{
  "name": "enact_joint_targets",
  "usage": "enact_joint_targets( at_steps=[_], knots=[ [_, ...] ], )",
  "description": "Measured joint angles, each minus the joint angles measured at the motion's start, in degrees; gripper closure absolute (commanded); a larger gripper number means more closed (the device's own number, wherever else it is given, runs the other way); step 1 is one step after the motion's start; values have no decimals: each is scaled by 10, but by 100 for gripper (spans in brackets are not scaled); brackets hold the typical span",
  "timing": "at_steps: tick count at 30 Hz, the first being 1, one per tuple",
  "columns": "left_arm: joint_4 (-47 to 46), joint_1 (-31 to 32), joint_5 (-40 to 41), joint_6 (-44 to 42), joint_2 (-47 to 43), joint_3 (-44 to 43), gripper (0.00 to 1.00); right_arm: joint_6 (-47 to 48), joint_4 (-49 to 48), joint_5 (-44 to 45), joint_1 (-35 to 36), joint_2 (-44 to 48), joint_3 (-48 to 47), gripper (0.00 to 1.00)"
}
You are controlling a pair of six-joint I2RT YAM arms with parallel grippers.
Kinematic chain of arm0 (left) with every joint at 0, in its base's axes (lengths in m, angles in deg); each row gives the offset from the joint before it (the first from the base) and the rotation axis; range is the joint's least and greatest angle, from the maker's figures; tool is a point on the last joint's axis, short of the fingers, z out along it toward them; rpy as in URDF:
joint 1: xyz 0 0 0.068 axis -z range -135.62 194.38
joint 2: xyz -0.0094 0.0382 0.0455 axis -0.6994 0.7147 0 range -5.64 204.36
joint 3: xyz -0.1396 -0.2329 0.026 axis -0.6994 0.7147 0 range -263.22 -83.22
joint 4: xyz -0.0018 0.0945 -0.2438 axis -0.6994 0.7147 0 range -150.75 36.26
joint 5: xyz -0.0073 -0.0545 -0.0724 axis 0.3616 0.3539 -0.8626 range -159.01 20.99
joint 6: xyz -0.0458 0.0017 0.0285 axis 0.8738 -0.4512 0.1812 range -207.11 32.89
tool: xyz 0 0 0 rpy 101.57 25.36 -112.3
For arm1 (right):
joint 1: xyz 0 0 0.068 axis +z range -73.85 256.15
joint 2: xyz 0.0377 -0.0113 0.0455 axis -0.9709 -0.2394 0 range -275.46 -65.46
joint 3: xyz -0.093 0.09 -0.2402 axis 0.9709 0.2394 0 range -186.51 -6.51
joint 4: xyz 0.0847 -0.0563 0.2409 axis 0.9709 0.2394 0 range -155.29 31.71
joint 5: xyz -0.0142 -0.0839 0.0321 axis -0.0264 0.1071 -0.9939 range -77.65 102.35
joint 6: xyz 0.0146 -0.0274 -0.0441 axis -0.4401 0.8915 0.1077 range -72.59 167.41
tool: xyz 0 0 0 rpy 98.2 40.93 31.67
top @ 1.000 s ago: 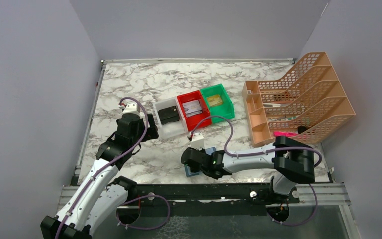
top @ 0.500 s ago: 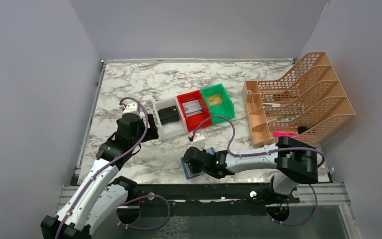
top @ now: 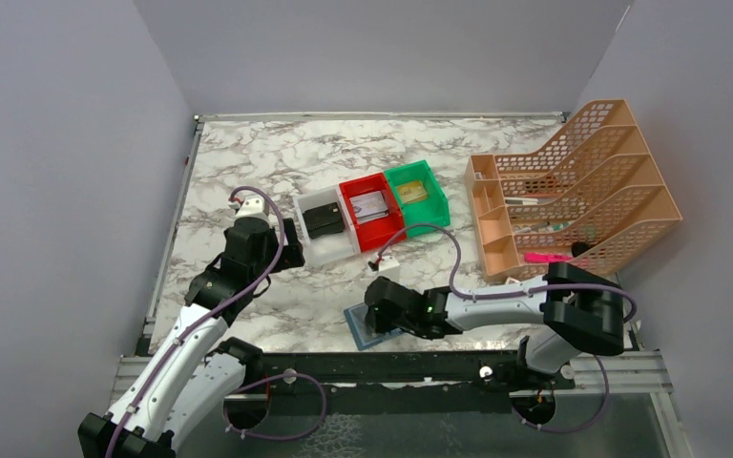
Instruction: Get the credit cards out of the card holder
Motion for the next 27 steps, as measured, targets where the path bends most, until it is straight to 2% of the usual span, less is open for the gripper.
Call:
enact_joint_targets(
  at_steps=[8, 14, 20, 27],
  knots=[
    [-14, 0, -47, -3, -6, 5, 6, -3, -98, -127, -73, 45, 67, 94],
    [-74, 0, -178, 15, -27, 41, 18, -23, -167, -202, -115, 56, 105, 94],
    [-165, 1, -342, 82, -28, 114, 23, -53, -231, -261, -142, 56, 137, 94],
    [-207, 36, -394, 149, -54, 179, 23, -75, -281, -291, -151, 40, 145, 94]
  ],
)
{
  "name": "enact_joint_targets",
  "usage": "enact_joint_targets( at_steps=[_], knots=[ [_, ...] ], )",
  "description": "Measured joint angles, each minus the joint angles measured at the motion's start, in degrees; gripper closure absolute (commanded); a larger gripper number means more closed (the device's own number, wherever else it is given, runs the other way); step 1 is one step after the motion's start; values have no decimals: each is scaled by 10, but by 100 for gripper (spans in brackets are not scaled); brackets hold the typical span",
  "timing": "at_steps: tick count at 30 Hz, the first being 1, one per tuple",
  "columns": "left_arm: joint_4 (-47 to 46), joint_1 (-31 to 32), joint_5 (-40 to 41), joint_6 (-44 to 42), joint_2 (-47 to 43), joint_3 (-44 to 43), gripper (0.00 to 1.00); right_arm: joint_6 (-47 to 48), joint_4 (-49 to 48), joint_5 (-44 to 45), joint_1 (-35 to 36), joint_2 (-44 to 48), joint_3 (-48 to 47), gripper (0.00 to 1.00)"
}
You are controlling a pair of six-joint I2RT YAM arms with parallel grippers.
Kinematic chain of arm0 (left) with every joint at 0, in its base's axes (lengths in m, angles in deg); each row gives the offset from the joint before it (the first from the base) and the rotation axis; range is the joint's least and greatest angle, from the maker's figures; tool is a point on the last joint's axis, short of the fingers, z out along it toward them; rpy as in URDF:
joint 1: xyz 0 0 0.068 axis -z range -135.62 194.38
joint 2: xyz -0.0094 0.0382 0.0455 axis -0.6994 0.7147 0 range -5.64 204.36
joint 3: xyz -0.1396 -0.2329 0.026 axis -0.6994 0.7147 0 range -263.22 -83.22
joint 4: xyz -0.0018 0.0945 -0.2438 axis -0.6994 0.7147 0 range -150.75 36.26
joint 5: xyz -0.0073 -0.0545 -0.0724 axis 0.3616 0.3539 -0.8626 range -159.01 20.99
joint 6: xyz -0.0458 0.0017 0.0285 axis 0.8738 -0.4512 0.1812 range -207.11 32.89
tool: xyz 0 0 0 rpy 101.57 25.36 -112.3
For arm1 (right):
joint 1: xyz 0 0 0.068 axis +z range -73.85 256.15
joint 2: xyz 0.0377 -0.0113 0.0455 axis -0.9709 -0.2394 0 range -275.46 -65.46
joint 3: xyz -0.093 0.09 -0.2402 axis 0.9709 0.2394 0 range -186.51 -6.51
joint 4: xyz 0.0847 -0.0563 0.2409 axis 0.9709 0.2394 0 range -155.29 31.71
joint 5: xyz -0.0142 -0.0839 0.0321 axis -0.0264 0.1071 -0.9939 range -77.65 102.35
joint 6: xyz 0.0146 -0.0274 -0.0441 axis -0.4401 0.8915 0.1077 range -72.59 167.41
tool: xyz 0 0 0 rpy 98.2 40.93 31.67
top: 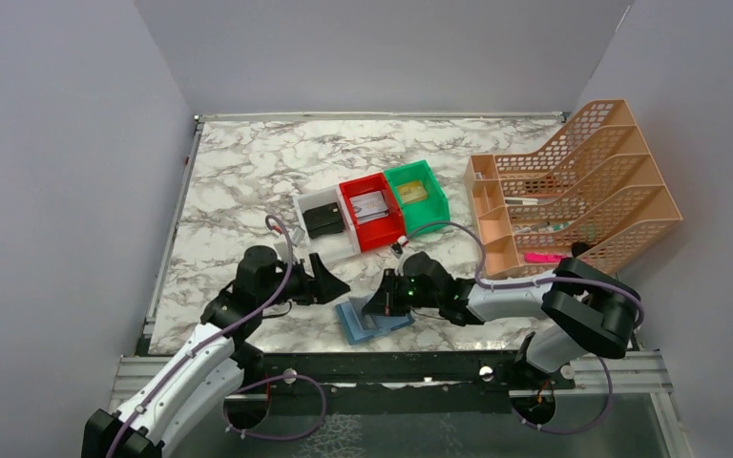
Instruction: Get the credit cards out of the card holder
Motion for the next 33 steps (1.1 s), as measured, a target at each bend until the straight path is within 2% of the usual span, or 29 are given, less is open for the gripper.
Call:
enact_joint_targets(
  at_steps=[5, 12, 23, 28, 33],
  knots=[
    [-23, 74, 19, 50, -15, 38, 25, -7, -13, -4, -1, -12, 0, 94],
    [-70, 167, 84, 108, 18, 67, 29, -9, -15, -4, -2, -17, 0, 94],
    [-201, 226, 150, 166, 97, 111, 43, -12, -17, -4, -2, -17, 6, 92],
    [-231, 236, 162, 176, 116, 118, 51, -16, -26, -4, -2, -17, 16, 89],
    [-254, 239, 167, 180, 116, 119, 54, -21, -33, -4, -2, -17, 21, 84]
  ],
)
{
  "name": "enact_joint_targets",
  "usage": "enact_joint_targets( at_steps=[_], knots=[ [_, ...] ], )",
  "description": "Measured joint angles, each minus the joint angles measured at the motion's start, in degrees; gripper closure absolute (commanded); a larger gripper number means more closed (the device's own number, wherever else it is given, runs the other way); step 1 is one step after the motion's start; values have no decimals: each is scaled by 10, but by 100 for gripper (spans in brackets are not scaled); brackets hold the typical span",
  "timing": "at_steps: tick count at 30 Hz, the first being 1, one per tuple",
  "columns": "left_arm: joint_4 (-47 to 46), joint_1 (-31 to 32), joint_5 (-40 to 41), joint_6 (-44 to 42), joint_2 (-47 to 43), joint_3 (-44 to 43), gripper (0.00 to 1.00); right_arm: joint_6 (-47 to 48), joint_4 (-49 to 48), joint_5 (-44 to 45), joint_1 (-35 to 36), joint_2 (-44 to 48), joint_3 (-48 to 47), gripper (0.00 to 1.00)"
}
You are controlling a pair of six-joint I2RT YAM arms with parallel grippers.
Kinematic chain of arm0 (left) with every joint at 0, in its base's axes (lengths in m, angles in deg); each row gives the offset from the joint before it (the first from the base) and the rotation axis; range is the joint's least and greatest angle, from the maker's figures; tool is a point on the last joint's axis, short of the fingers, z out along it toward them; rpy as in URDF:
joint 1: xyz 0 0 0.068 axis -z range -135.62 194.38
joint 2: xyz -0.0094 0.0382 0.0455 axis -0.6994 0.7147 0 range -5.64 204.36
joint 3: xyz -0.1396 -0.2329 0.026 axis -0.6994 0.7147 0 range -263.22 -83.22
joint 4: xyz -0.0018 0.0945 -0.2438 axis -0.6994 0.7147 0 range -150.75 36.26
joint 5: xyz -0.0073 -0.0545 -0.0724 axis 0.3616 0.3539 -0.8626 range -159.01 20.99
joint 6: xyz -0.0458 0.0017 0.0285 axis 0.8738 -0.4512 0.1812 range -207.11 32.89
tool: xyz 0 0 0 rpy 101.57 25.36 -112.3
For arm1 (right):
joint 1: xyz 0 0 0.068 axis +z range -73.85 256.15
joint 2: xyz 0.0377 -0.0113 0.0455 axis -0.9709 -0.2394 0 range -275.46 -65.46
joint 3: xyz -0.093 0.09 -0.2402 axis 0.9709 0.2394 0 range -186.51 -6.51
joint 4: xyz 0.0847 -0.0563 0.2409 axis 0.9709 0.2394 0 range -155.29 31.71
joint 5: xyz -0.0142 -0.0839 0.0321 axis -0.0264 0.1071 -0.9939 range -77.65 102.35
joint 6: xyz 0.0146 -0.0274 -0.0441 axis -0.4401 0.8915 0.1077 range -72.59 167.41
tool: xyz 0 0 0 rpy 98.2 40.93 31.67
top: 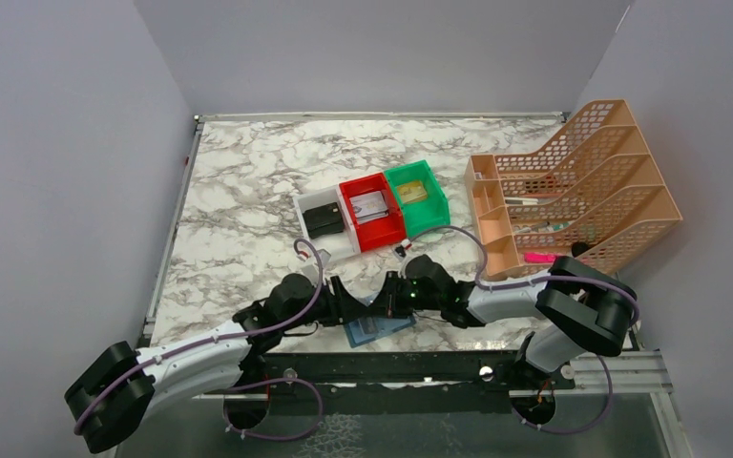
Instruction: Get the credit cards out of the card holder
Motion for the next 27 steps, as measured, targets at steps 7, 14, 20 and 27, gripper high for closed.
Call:
enact_joint_targets(
  at_steps=[7, 14, 20, 27],
  knots=[
    [-33, 2, 0, 0, 12, 6, 55, 0, 12, 5, -1, 15, 2, 75],
    [-52, 11, -2, 0, 40, 6, 55, 9, 101, 65, -1, 78, 2, 66],
    [-57, 24, -3, -5, 62, -5, 55, 17, 206, 155, -1, 165, 2, 65],
    [-72, 60, -2, -20, 136, -58, 55, 17, 295, 247, -2, 284, 10, 62]
  ],
)
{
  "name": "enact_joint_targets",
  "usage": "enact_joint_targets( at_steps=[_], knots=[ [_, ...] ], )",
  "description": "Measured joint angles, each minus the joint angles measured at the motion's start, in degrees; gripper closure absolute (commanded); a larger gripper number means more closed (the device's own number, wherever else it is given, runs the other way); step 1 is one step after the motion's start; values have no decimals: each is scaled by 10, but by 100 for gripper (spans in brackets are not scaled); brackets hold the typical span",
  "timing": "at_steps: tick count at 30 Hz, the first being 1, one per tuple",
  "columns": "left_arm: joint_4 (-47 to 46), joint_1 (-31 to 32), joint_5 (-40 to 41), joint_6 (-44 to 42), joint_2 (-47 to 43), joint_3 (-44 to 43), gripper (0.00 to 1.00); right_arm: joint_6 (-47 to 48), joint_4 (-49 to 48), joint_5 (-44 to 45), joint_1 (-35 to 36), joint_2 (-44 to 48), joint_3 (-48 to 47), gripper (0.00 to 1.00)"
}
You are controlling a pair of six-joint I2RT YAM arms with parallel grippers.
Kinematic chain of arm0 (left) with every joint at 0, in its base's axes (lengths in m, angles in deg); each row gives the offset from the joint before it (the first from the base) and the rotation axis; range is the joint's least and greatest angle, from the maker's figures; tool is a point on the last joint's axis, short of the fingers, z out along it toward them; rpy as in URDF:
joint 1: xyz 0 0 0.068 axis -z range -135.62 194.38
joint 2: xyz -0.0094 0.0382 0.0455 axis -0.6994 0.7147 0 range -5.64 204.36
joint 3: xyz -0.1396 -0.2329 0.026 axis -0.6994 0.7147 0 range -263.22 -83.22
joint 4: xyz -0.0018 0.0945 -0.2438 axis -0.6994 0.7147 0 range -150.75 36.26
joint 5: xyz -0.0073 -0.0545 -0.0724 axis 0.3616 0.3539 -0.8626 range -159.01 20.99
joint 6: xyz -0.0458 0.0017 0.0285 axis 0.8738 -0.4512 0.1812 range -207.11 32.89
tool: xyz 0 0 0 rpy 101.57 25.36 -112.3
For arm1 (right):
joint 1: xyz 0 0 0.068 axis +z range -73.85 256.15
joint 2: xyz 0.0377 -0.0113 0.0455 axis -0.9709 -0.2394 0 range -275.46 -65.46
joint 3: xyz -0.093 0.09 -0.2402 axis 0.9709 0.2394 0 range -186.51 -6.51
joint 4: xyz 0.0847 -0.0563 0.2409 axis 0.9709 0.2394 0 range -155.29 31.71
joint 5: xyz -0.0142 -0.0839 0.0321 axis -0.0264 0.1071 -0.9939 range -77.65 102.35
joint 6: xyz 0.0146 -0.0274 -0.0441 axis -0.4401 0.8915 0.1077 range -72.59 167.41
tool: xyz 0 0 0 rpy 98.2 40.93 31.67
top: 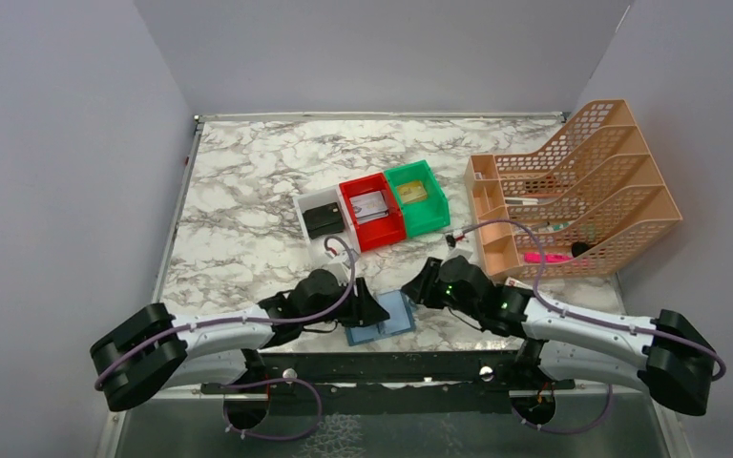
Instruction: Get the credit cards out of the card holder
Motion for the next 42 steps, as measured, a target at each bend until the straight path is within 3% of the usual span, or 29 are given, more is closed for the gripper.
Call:
enact_joint_targets(
  at_steps=[9, 13, 23, 35, 42],
  knots=[
    [-17, 34, 5, -16, 137, -65, 55, -6, 45, 49, 0, 108, 53, 59],
    [-16, 44, 10, -20, 148, -68, 52, -5, 44, 47, 0, 113, 62, 59],
    [59, 48, 69, -30, 51, -70, 45, 42, -22, -36, 0, 57, 62, 59],
    [176, 48, 159, -18, -92, -41, 37, 76, -64, -121, 0, -103, 6, 59],
    [175, 48, 157, -17, -83, -33, 36, 81, -45, -122, 0, -150, -17, 61]
  ],
)
